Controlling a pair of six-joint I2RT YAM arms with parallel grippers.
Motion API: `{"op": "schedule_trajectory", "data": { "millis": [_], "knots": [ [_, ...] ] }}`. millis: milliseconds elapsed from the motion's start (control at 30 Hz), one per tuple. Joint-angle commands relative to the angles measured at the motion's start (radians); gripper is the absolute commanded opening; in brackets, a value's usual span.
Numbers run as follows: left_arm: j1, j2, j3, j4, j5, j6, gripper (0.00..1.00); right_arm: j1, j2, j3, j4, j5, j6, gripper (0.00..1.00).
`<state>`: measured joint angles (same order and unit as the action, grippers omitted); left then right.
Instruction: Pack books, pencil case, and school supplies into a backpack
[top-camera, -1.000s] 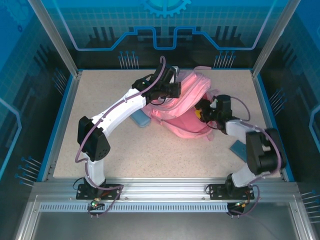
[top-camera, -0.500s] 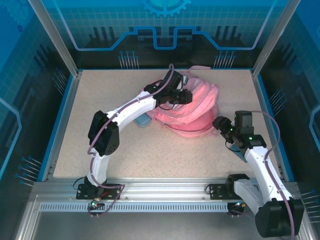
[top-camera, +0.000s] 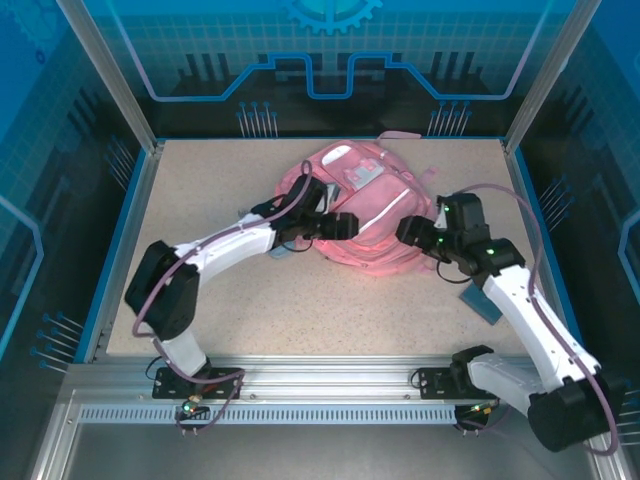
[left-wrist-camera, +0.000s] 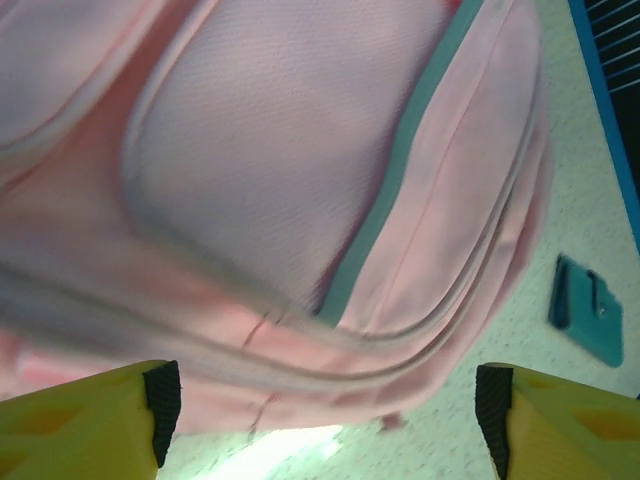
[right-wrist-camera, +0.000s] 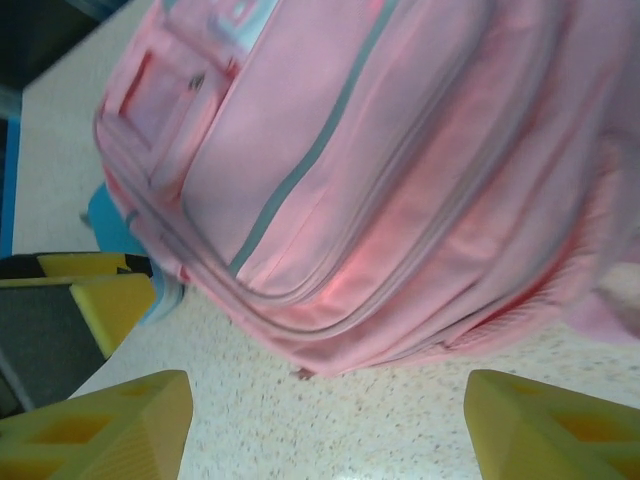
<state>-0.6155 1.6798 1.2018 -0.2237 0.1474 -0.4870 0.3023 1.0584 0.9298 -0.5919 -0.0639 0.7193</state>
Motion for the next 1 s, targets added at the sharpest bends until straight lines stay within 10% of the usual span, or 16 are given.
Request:
{"op": "schedule_trajectory", "data": {
  "millis": [0,400,967],
  "knots": [
    [0.009,-0.085,-0.156,0.070,-0.036,0.082,0.80,0.079,0.083,0.063,0.012,-0.014,-0.054,0.73],
    [0.122,-0.282,-0.519,0.268,-0.023,-0.089,0.79,0.354,0.607,0.498,-0.220,0.313,-0.479,0.59],
    [0.142,-0.320,-0.634,0.388,0.017,-0.127,0.79,0.382,1.052,0.889,-0.409,0.468,-0.707,0.49]
  ]
}}
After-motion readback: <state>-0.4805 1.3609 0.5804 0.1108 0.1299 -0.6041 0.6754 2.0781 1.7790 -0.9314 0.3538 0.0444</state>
